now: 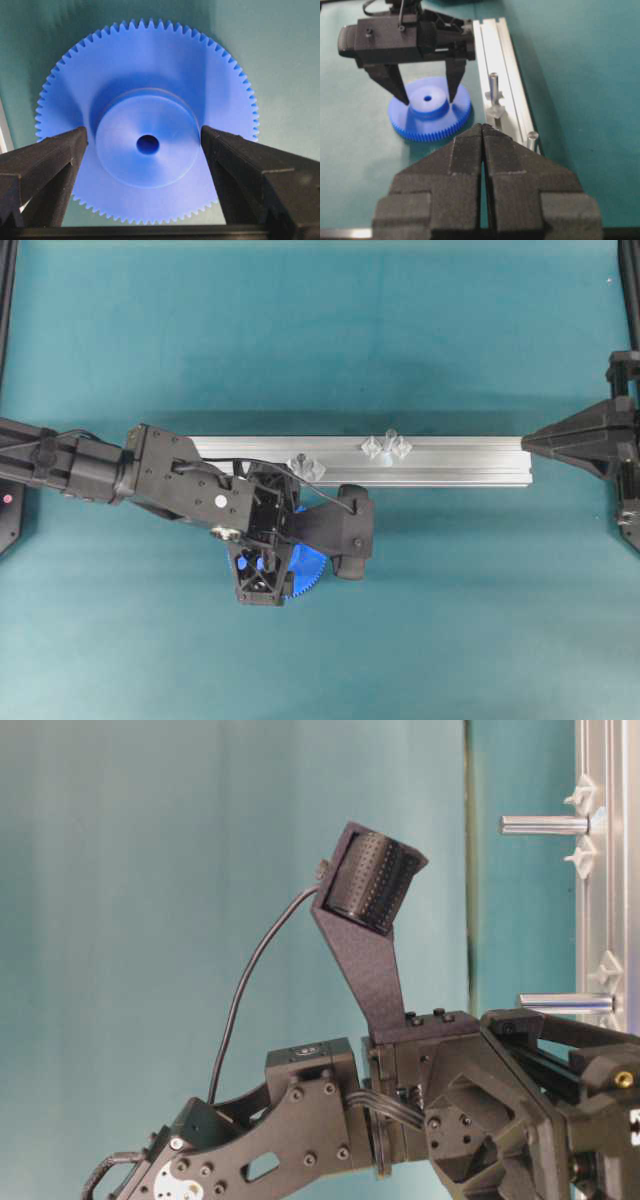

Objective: Find the location of the shaft and insert the large gear.
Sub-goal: 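Close the left gripper on the blue gear hub, then lift the blue gear and carry it over the rail toward the right shaft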

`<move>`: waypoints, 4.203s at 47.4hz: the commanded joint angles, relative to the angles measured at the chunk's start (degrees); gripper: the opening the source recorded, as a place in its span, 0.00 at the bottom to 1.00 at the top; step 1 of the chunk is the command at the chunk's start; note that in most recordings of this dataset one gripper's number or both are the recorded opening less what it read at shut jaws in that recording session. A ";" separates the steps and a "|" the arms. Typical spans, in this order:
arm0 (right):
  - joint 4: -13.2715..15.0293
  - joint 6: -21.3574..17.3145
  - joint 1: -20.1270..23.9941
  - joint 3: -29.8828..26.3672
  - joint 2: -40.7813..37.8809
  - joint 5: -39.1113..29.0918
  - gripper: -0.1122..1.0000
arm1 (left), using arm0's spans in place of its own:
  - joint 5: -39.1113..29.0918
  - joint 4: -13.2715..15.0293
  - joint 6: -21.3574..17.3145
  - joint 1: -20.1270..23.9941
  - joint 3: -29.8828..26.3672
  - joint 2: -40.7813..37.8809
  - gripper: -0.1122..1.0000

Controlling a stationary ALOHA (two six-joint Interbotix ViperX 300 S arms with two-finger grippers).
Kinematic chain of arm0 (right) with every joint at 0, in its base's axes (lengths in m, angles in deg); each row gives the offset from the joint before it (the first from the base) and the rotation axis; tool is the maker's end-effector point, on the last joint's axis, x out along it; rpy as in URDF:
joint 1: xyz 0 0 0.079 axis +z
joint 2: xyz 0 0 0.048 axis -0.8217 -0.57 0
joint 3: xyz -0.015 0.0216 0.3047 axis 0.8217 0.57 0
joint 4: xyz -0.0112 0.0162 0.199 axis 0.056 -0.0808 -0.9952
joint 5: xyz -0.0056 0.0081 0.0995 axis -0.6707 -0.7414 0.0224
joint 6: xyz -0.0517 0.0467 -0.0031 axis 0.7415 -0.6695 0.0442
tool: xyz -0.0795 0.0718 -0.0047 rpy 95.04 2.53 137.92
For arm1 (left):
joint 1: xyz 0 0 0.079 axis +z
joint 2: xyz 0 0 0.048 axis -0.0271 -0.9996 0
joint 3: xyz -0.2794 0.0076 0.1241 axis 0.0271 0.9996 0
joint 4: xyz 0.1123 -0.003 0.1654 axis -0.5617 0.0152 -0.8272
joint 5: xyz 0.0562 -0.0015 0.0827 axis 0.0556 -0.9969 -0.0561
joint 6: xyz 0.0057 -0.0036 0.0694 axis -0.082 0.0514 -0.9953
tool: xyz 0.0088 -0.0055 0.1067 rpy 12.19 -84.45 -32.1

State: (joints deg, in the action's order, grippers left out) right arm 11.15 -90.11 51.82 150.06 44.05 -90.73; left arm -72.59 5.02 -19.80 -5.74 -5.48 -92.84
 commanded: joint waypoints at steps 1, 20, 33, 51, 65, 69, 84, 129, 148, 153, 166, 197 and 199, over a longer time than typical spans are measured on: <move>-0.09 -0.53 -0.09 -0.62 -0.26 0.26 0.08 | 0.18 -0.09 0.00 0.00 -0.97 1.23 0.94; -0.09 -0.53 -0.09 -0.53 -0.26 0.26 0.08 | 0.26 -0.09 -0.18 0.00 -0.62 -0.53 0.94; -0.09 -0.53 -0.09 -0.53 -0.35 0.26 0.08 | 0.26 -0.09 0.00 0.00 -0.35 -0.62 0.94; -0.09 -0.62 -0.09 -0.53 -0.26 0.26 0.08 | 0.00 -0.09 0.09 0.00 -0.26 -0.79 0.93; -0.09 -0.62 -0.09 -0.53 -0.26 0.26 0.08 | -0.09 -0.09 -0.26 0.00 -0.09 -0.79 0.73; -0.09 -0.62 -0.09 -0.53 -0.26 0.26 0.08 | -0.09 -0.09 -0.35 0.00 -0.09 -0.70 0.73; -0.09 -0.62 -0.09 -0.62 -0.35 0.26 0.08 | -0.09 -0.18 -0.79 -0.09 -0.44 -0.62 0.73; -0.09 -0.53 -0.09 -0.79 -0.26 0.26 0.08 | -5.54 -0.18 -0.97 0.00 -7.12 2.37 0.73; -0.09 -0.53 -0.09 -0.70 -0.26 0.26 0.08 | -12.39 -0.44 -2.37 0.62 -14.06 3.08 0.73; -0.09 -0.53 -0.09 -0.70 -0.26 0.26 0.08 | -14.15 -0.53 -3.78 0.97 -16.26 3.34 0.73; -0.09 -0.53 -0.09 -0.70 0.44 0.26 0.08 | -17.84 -0.53 -5.89 2.37 -20.92 3.34 0.73; -0.09 -0.53 -0.09 -0.44 0.70 0.26 0.08 | -19.78 -0.53 -12.48 8.00 -27.95 2.46 0.73; -0.09 -0.53 -0.09 -0.35 0.70 0.26 0.08 | -19.78 -0.53 -13.01 8.26 -28.39 2.20 0.73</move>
State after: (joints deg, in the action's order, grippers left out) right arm 11.15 -90.20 51.82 150.24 45.02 -90.73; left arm -92.54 4.76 -32.19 1.82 -31.31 -92.67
